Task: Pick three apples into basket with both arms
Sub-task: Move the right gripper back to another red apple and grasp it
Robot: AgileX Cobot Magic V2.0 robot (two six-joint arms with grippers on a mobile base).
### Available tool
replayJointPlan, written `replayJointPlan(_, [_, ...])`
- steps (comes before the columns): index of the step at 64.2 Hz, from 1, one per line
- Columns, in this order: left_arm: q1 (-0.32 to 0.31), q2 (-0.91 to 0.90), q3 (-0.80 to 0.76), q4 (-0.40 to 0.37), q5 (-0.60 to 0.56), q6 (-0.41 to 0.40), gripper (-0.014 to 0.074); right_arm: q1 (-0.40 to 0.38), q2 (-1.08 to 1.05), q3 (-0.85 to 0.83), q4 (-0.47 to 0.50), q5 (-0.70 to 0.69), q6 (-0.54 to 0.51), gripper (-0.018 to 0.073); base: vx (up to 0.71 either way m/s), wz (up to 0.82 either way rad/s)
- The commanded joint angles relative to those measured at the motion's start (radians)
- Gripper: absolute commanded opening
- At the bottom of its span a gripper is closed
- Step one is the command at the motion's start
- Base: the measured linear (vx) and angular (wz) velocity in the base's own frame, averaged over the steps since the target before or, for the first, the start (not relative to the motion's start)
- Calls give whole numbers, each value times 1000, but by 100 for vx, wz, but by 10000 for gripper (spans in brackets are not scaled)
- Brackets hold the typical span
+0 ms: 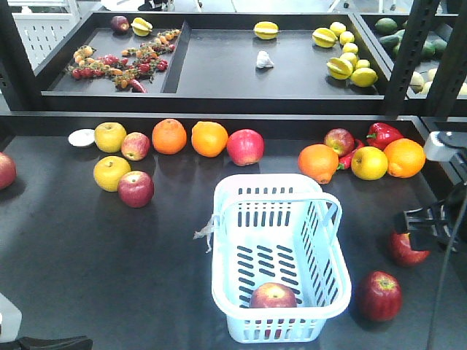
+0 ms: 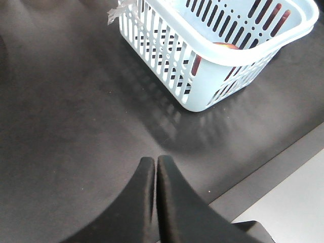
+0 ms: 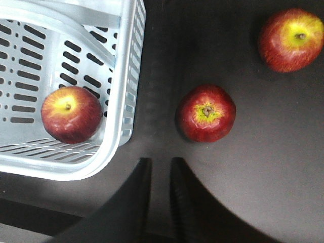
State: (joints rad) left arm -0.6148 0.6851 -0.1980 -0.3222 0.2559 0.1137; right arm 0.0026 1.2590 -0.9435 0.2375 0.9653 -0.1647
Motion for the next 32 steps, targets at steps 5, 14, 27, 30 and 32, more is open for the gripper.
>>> replayJointPlan(5, [-3, -2, -26, -15, -54, -8, -8, -5, 47, -20, 0, -34, 6, 438, 0, 0])
replayJointPlan(14, [-3, -2, -26, -15, -54, -8, -8, -5, 133, -20, -8, -47, 33, 701, 0, 0])
replayJointPlan(27, [-3, -2, -26, -15, -54, -8, -8, -5, 261, -22, -101, -126, 113, 715, 0, 0])
replayJointPlan(30, [-3, -2, -26, -15, -54, -8, -8, -5, 289, -22, -116, -139, 126, 704, 0, 0])
replayJointPlan(32, [-3, -2, -26, -15, -54, -8, -8, -5, 305, -22, -122, -144, 132, 698, 0, 0])
